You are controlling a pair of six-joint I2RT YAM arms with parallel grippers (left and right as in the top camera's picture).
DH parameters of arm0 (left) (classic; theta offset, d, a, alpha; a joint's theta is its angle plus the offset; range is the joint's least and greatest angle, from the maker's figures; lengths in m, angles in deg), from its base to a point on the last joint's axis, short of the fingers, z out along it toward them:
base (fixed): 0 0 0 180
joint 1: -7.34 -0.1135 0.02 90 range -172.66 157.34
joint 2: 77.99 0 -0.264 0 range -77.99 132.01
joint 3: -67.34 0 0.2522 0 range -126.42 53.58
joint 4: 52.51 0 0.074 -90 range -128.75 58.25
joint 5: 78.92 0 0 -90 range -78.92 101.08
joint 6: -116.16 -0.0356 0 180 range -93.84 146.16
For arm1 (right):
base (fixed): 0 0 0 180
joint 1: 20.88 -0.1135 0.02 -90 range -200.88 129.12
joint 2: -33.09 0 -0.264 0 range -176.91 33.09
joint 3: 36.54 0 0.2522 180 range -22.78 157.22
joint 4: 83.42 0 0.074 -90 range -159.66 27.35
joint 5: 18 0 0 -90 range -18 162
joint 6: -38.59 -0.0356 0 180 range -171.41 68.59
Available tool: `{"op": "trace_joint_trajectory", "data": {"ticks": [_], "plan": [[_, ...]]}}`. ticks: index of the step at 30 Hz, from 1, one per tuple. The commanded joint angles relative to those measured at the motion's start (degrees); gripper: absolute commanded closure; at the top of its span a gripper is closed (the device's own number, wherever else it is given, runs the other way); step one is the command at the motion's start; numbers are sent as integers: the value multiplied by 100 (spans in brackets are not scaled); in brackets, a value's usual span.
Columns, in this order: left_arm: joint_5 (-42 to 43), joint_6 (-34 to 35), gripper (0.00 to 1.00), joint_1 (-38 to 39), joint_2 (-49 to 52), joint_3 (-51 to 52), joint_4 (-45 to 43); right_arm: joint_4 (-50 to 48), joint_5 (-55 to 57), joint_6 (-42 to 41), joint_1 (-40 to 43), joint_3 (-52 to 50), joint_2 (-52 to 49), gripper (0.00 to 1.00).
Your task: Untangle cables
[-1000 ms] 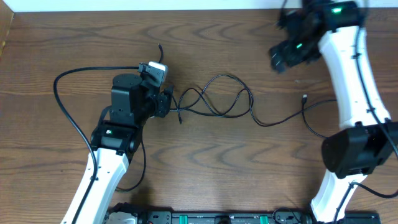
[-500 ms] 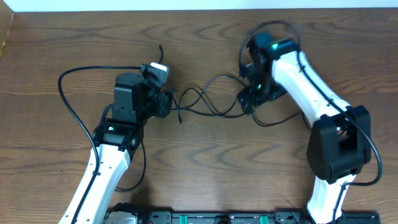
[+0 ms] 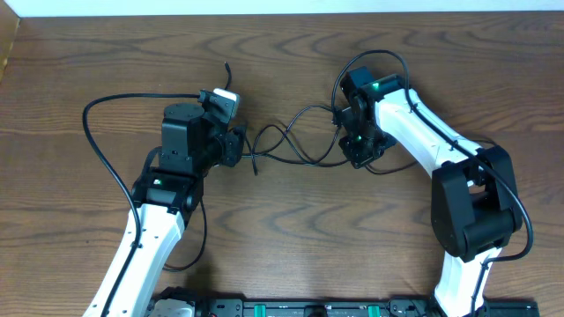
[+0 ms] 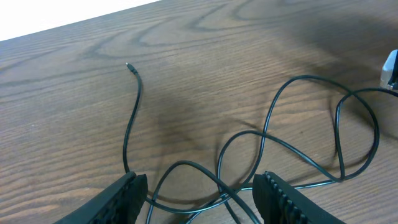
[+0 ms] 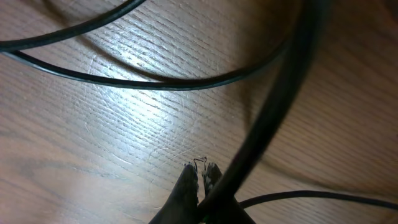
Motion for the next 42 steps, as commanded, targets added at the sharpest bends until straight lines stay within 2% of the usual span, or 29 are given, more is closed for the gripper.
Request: {"op": "trace_joint_trajectory", "data": {"ticks": [1,8,16,23,34,40,42], "plan": [[50,-37,40,-24,28,-63,9,7,9,-393,4,264,11,99],[50,-37,41,-24,28,-63,11,485,170,-435,4,1574,546,99],[50,-37,40,-24,28,-63,11,820,1519,-433,9,3856,1506,99],[50,-37,40,-24,28,-63,11,494,2769,-433,227,5117,2247,99],[50,-37,40,-24,28,-63,11,-409,2804,-162,1088,5469,3235,99],[55,-35,41,-24,28,-63,9,-184,1753,-175,1108,5455,3270,99],[81,-35,52,-22,28,-63,9,-57,1519,-177,1106,5453,3130,99]]}}
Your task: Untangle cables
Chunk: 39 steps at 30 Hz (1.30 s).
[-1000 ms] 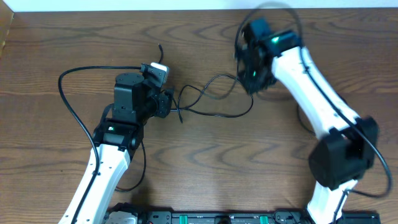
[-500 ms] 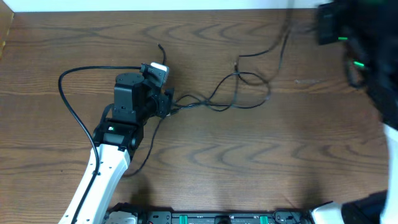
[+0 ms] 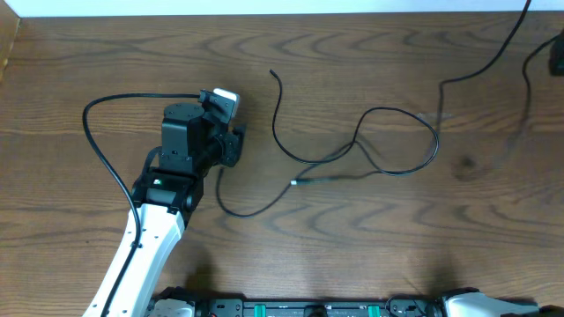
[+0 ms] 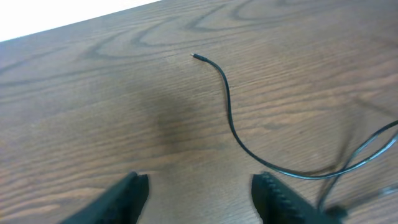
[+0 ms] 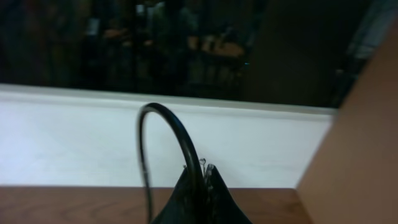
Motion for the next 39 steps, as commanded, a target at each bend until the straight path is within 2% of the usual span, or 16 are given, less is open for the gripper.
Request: {"op": "trace_joint_trajectory", "data": {"ticks": [1,6,12,14,20,30,33,39], "plan": [[127,-50,57,-22,28,-63,9,125,-649,50,9,33,-313,99],[949,-101,55,-22,133,-63,-59,238,-671,52,-238,33,-837,99],[1829,-636,51,216,791,-63,-341,223,-570,57,-457,35,-964,99],[1864,-846,51,396,1154,-63,-426,227,-216,59,-472,35,-929,99],[1867,-868,58,826,2020,-63,-691,310,804,52,-444,35,-892,99],[1873,-909,57,1207,2347,-63,-940,671,807,-11,-433,31,-911,99],[1884,-911,57,1276,2347,-63,-796,684,811,-11,-426,31,-914,99],[1893,-911,45,1637,2350,-63,-409,708,807,-11,-332,28,-914,99]]}}
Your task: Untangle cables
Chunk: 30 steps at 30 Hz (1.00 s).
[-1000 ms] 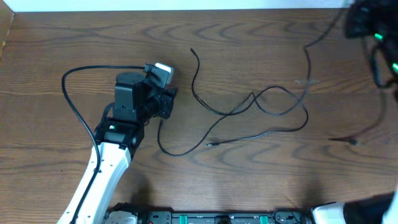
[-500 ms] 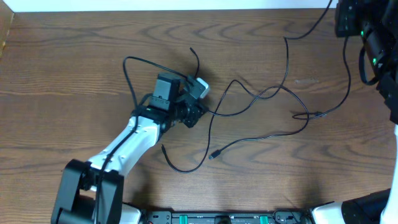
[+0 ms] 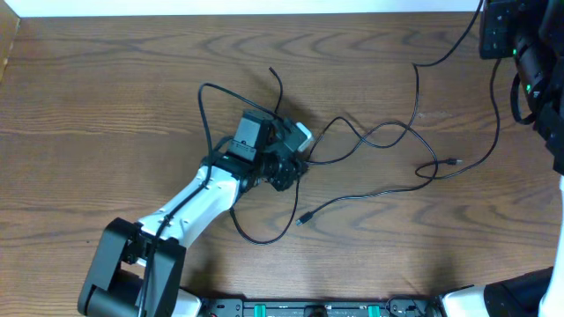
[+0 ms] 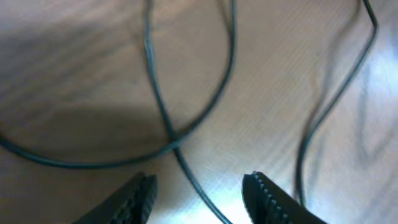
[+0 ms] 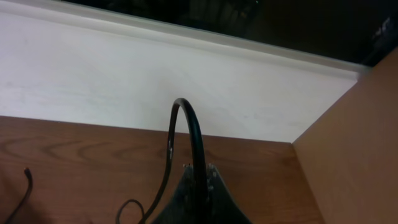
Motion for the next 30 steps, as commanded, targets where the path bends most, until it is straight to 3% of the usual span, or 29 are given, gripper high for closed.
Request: {"op": "trace_joint_trajectory", "data": {"ticks": [1,5,17,30], "plan": [[92,-85,41,262,35,-61,114,7,96,-11,74,68,24,99],[87,-85,30,474,35,-61,-26,-2,118,-7,85,68,-7,99],[48,-85,28,481,35,-61,-181,125,916,-356,966,68,-479,99],[48,-83,27,481,35,-61,-177,-669,1366,-439,3379,68,-1093,99]]}}
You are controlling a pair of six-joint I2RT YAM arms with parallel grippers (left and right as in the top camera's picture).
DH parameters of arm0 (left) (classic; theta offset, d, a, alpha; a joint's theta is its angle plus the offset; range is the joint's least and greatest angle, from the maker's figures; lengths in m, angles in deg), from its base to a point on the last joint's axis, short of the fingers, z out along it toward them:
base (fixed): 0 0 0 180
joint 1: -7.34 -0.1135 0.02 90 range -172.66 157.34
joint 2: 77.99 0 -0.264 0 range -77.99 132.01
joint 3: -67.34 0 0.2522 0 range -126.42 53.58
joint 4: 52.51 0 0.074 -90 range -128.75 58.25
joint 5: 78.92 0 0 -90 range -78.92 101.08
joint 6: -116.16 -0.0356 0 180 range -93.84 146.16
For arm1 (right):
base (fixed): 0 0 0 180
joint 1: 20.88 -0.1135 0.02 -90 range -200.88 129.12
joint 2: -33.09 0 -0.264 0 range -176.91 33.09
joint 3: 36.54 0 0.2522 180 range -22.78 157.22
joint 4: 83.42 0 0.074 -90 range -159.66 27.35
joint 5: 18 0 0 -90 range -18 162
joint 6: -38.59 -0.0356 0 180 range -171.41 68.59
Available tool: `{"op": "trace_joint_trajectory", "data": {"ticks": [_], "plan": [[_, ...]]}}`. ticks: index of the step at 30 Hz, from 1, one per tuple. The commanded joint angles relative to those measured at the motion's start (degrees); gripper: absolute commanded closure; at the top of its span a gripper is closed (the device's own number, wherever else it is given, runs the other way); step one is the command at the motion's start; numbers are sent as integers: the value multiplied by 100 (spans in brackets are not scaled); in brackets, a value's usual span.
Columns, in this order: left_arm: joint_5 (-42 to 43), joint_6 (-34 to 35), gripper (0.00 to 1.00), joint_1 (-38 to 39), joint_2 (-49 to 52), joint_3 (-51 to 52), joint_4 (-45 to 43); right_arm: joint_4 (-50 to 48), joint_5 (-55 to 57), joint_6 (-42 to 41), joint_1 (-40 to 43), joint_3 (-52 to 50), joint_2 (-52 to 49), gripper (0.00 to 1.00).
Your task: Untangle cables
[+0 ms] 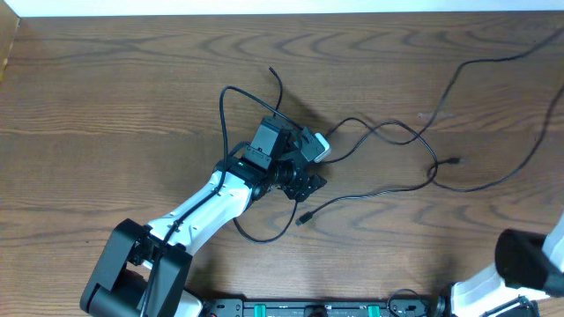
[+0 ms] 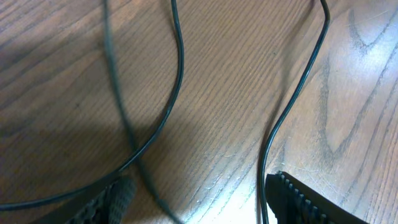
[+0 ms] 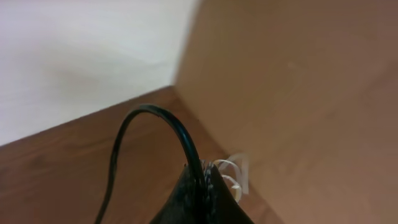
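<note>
Thin black cables (image 1: 414, 132) lie loosely crossed over the middle and right of the wooden table (image 1: 106, 106). One plug end (image 1: 300, 218) rests near the front, another (image 1: 455, 161) to the right, and a bare tip (image 1: 271, 71) points to the back. My left gripper (image 1: 305, 182) is low over the crossing strands, open. In the left wrist view two cable strands (image 2: 177, 74) run between the left gripper's (image 2: 199, 196) spread fingers. My right gripper (image 3: 203, 177) is outside the overhead view, shut on a black cable (image 3: 177, 130) that arches up from its tips.
One cable (image 1: 493, 62) leaves the overhead view at the upper right. A light brown panel (image 3: 298, 81) and a white wall (image 3: 81, 50) fill the right wrist view. My right arm's base (image 1: 529, 260) shows at the lower right corner.
My left gripper has shifted a little to the right over the strands, still open. My right arm has left the overhead view's top right corner, its cable still held, and its camera faces the brown panel.
Both grippers were at a tight tangle mid-table, the right shut on a cable, the left open beside it. Then the right arm was gone toward the upper right and the cables lay spread. Later my left gripper was over the middle strands, where it stays.
</note>
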Motion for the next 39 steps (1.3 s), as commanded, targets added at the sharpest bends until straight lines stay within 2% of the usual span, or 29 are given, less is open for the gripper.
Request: {"op": "trace_joint_trajectory", "data": {"ticks": [1,6,16,22,26,27,29,31,35,39], "plan": [[33,-31,27,-9,33,-61,-2,-289,238,-81,754,70,-52,99],[33,-31,27,-9,33,-61,-2,-713,-57,-125,1867,70,-151,99],[35,-22,27,-9,33,-61,0,-918,-2297,-667,3825,66,-407,99],[35,-7,27,-9,33,-61,0,-387,-3121,-957,4181,66,-887,99],[35,-7,27,-9,33,-61,33,-57,-3134,-981,4113,66,-1272,99],[35,-7,27,-9,33,-61,44,15,-3134,-979,4087,66,-1370,87],[35,-7,27,-9,33,-61,68,173,-3136,-979,4044,66,-1580,38],[35,-9,27,-9,33,-61,76,343,-3139,-979,4009,66,-1764,1],[35,-9,27,-9,33,-61,83,739,-3220,-990,3980,66,-2065,1],[35,-9,27,-9,33,-61,83,1115,-3193,-1338,3993,66,-2164,1]]}}
